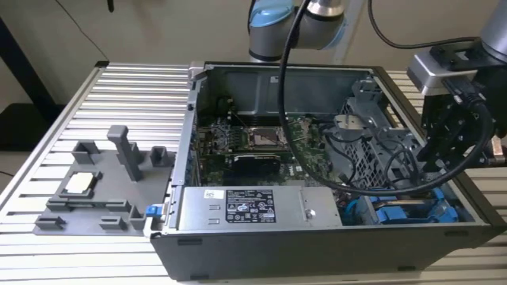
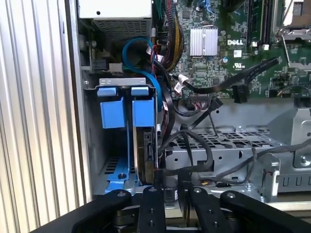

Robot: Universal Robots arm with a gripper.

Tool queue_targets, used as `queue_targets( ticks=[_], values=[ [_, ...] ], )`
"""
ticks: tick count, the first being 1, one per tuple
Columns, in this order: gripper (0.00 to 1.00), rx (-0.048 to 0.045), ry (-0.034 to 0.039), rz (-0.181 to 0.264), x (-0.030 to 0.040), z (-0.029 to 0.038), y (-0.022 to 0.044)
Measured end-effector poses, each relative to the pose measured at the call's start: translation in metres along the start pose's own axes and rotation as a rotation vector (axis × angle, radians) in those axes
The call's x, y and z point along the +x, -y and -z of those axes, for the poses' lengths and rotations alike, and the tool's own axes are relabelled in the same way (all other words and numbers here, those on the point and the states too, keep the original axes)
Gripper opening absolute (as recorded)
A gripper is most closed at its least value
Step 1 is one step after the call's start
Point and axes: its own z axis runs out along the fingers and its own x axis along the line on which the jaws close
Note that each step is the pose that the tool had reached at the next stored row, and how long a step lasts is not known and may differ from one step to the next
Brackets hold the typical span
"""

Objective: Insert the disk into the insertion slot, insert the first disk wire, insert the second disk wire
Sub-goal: 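Insert the first disk wire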

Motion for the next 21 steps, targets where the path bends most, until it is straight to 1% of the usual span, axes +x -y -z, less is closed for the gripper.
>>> queue_targets(
  ticks=[3, 9, 10, 11, 12, 13, 14, 18, 19, 20, 21],
  values=[
    [0.27, -0.0006, 0.0002, 0.0, -0.0008, 0.0127, 0.0013],
    [0.27, -0.0014, 0.0004, -0.002, -0.0008, 0.0133, 0.0014],
    [0.27, -0.0109, 0.0, -0.002, -0.0008, 0.0133, 0.0014],
    [0.27, -0.0284, 0.0002, -0.003, -0.0008, 0.0133, 0.0014],
    [0.27, -0.0402, 0.0037, -0.004, -0.0008, 0.0132, 0.0013],
    [0.27, -0.0466, 0.0141, -0.005, -0.0008, 0.0133, 0.0014],
    [0.27, -0.048, 0.0314, -0.006, -0.0008, 0.0133, 0.0013],
    [0.27, -0.0501, 0.1048, -0.012, -0.0008, 0.0133, 0.0011],
    [0.27, -0.0526, 0.1155, -0.013, -0.0008, 0.0132, 0.001],
    [0.27, -0.0551, 0.1287, -0.013, -0.0008, 0.0133, 0.0009],
    [0.27, -0.0556, 0.1465, -0.014, -0.0008, 0.0133, 0.0008]
  ],
)
